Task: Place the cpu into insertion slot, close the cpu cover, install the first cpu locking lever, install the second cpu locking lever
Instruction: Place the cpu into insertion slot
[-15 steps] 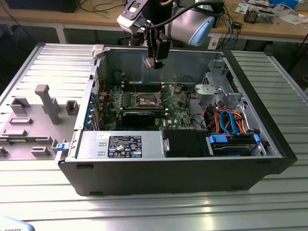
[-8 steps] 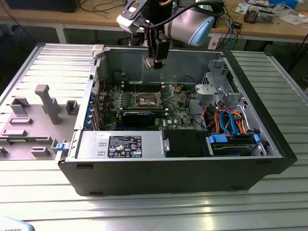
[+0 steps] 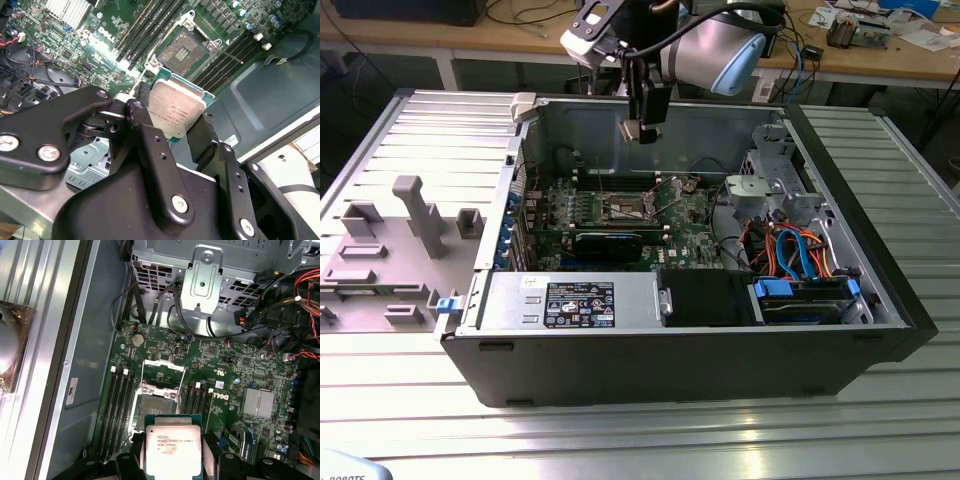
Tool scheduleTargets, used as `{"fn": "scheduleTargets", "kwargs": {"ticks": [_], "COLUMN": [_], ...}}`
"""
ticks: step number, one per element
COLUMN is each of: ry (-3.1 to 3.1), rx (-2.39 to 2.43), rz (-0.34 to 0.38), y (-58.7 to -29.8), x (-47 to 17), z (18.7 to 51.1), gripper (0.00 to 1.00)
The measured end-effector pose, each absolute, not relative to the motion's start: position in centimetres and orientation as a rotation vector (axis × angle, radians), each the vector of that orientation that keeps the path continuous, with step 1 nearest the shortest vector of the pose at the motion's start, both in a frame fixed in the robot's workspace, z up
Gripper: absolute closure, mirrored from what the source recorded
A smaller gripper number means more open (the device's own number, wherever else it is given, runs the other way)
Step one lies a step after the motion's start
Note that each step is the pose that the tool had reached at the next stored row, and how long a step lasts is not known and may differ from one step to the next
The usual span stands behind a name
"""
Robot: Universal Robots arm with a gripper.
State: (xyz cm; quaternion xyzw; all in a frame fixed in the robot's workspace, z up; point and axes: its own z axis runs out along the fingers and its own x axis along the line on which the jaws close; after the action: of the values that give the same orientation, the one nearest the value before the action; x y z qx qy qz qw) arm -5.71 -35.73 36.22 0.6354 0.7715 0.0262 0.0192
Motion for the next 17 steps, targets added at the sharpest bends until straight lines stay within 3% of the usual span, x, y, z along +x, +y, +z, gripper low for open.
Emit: {"fn": "scheduleTargets", "kwargs": {"ticks": [17], "ry": [2.334], "rx": [2.041], "rz": [0.08], "y": [-35.73], "x": [-5.71], "z": [36.18], "gripper": [0.46]}}
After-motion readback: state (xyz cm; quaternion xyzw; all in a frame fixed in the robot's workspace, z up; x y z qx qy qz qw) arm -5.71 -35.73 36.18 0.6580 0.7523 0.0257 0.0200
